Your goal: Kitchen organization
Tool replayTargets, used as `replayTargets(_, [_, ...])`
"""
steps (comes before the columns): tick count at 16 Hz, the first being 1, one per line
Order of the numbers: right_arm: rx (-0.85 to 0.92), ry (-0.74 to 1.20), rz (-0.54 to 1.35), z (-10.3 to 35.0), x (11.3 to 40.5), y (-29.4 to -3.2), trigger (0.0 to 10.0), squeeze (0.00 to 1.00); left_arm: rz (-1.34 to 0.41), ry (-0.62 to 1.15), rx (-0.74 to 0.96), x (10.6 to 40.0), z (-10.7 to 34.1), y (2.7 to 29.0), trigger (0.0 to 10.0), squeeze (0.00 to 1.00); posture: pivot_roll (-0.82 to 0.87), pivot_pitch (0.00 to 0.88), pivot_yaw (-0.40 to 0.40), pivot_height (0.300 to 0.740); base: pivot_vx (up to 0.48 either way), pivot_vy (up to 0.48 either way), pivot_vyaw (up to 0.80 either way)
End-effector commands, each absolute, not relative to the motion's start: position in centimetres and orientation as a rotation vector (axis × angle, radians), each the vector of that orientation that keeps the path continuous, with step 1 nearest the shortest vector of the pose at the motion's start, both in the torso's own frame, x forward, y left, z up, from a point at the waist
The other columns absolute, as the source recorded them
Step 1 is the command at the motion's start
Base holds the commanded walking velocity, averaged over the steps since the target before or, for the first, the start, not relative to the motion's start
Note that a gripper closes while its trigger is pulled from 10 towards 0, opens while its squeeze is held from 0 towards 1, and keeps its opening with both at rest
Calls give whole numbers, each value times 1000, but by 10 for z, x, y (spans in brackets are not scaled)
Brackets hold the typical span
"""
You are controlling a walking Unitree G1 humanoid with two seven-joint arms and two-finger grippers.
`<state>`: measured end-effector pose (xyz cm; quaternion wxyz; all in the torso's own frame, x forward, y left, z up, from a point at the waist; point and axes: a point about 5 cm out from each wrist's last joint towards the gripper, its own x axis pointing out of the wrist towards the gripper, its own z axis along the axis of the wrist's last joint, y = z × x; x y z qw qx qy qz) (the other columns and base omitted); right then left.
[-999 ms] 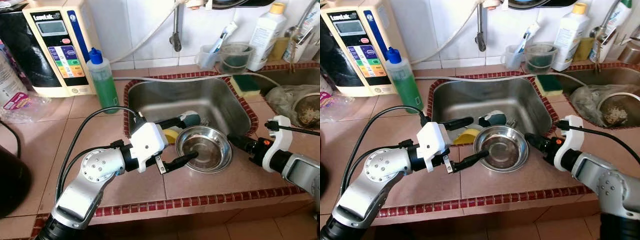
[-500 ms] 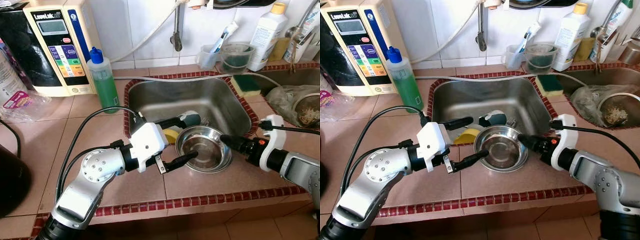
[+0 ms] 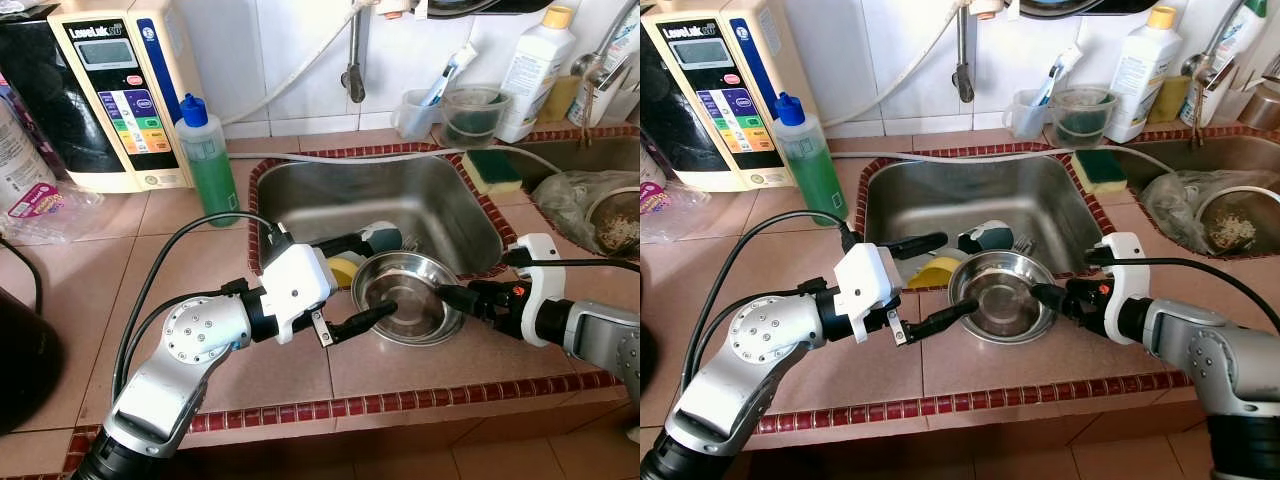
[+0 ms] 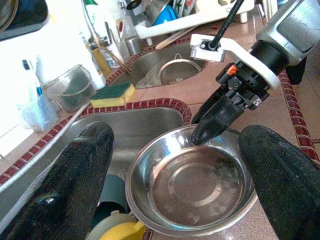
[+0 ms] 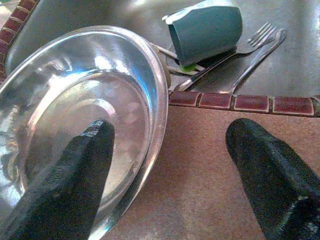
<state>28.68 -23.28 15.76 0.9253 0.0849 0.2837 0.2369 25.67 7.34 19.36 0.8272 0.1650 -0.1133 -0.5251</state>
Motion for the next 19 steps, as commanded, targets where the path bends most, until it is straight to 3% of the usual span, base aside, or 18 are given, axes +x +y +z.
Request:
replayTargets(1, [163,660,451,148,284,-239,10000,1000,-1119,-258,368,258,197,73,10000,0,-254,115,43,740,0,0,0])
replayTargets(2, [154,661,445,148,284,-240,10000,0,-1119,-258,368,258,197,73,10000,0,-255,115,44,740,0,0,0])
replayTargets(3, [151,661,445,148,285,-241,10000,0,-1120,-258,369,258,197,73,10000,0,-255,115,44,740,0,0,0])
replayTargets(4, [162,665,432,149,285,-242,2980,0,-1120,-258,369,259,197,73,10000,0,-256,114,45,740,0,0,0])
replayTargets(5, [144,657,420,150,285,-244,2980,0,-1119,-261,371,259,198,73,10000,0,-256,114,45,740,0,0,0])
replayTargets(6, [114,647,412,151,286,-247,0,0,-1119,-262,372,259,198,73,10000,0,-258,113,46,740,0,0,0])
replayTargets(19, [77,640,407,150,290,-249,0,0,-1135,-256,397,258,194,74,10000,0,-249,91,41,740,0,0,0])
